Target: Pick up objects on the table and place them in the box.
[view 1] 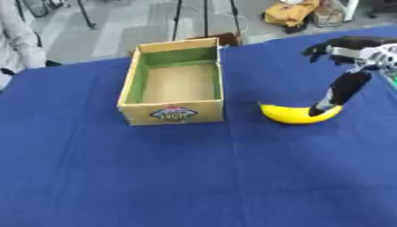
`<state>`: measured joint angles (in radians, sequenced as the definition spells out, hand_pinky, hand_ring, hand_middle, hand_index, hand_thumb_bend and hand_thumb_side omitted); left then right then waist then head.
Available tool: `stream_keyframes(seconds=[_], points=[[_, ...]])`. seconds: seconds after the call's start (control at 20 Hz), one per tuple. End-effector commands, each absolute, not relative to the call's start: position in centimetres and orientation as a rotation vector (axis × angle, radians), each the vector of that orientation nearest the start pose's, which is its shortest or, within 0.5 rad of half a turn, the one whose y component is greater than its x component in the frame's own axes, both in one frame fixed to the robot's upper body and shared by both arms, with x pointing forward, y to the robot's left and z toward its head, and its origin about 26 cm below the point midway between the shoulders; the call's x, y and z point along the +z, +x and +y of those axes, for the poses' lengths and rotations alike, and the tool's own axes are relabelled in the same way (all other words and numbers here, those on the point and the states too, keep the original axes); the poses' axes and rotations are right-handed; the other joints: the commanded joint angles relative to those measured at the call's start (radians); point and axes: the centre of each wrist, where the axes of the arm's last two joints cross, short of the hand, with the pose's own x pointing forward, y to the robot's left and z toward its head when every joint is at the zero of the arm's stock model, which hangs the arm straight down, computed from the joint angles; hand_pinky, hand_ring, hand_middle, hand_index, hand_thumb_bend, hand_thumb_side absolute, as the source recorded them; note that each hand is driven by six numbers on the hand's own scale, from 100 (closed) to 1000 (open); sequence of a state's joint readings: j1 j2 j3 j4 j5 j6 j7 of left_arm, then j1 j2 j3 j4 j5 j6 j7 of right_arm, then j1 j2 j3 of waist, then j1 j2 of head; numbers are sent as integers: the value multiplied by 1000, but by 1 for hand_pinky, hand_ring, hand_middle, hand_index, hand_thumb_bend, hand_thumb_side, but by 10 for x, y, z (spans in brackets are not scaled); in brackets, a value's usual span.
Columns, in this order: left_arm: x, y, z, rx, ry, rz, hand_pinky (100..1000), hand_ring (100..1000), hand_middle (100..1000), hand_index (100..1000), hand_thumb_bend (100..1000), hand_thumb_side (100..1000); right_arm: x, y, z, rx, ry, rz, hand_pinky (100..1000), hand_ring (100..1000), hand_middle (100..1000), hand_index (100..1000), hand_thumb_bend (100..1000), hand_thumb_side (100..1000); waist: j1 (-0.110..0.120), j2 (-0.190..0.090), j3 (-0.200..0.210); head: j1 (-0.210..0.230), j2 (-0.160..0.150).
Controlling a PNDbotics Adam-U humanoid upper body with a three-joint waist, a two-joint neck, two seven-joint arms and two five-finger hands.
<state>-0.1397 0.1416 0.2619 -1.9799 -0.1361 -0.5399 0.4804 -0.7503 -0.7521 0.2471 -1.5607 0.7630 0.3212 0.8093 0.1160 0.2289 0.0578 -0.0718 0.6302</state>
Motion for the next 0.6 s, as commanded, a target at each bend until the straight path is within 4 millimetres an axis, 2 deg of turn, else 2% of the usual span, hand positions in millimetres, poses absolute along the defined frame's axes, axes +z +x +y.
stream_keyframes(seconds=[0.05, 0.3, 0.4, 0.6], points=[[155, 276, 314, -534, -775, 3358, 329, 636, 665, 739, 100, 890, 289, 380, -294, 1365, -959, -1125, 797, 1000, 807, 949, 759, 212, -3, -12, 0, -1, -14], [156, 276, 314, -536, -770, 3357, 329, 636, 665, 740, 100, 889, 274, 380, -296, 1319, -942, -1161, 781, 1000, 783, 913, 754, 225, -1, -9, 2, -3, -17], [156, 277, 313, -537, -766, 3358, 328, 636, 665, 740, 100, 889, 270, 381, -296, 1300, -938, -1182, 770, 1000, 746, 885, 743, 240, 0, -6, 3, -4, -18], [156, 277, 312, -540, -760, 3358, 327, 637, 666, 740, 100, 888, 260, 382, -297, 1267, -933, -1209, 768, 1000, 727, 870, 726, 219, 1, -2, 6, -6, -18]])
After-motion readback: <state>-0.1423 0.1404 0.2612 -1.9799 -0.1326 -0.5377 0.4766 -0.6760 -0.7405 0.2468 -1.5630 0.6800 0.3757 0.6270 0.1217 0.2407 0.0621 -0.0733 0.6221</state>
